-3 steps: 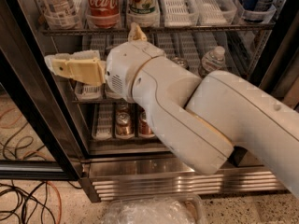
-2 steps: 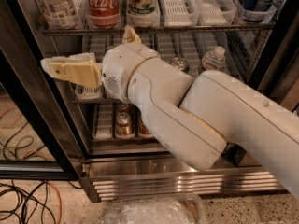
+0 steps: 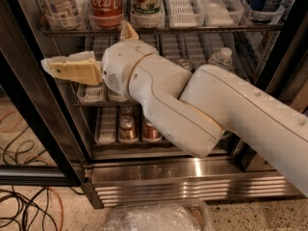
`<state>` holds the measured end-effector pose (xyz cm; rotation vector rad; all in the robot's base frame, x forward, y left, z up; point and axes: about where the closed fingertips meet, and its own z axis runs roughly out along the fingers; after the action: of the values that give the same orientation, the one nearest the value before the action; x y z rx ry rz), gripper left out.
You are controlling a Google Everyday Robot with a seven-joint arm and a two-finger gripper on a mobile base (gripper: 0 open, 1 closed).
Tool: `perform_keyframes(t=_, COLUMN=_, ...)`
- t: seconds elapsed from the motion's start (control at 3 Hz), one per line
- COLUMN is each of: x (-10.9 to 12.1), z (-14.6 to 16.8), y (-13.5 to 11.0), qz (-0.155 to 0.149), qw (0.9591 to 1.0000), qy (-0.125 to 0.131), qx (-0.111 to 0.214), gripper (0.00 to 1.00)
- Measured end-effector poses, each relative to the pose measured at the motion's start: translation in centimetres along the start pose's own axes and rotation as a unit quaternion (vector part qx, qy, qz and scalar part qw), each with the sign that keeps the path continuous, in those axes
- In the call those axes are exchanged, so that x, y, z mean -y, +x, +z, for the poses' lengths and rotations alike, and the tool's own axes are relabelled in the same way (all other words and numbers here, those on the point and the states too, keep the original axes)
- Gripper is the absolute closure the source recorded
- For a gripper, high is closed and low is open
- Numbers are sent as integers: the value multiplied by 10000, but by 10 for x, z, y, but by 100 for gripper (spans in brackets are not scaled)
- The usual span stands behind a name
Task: Pick blue plastic bottle from top shelf of fridge
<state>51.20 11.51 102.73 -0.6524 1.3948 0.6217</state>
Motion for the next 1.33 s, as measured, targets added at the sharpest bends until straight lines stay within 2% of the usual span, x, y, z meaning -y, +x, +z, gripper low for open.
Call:
perform_keyframes(t=0.33, x=-1, z=20, y=-12, qz=-151, qw=9995, qy=-187, qx=199, gripper=0)
perform_keyframes(t=0.67, x=-1, z=20, y=-12, qz=-151, qw=9995, qy=-188, qx=199, gripper=0)
perform_keyframes(t=1.33, x=-18, z=43, y=-11, qz=-592, qw=9977, qy=-332, qx=62, gripper=0)
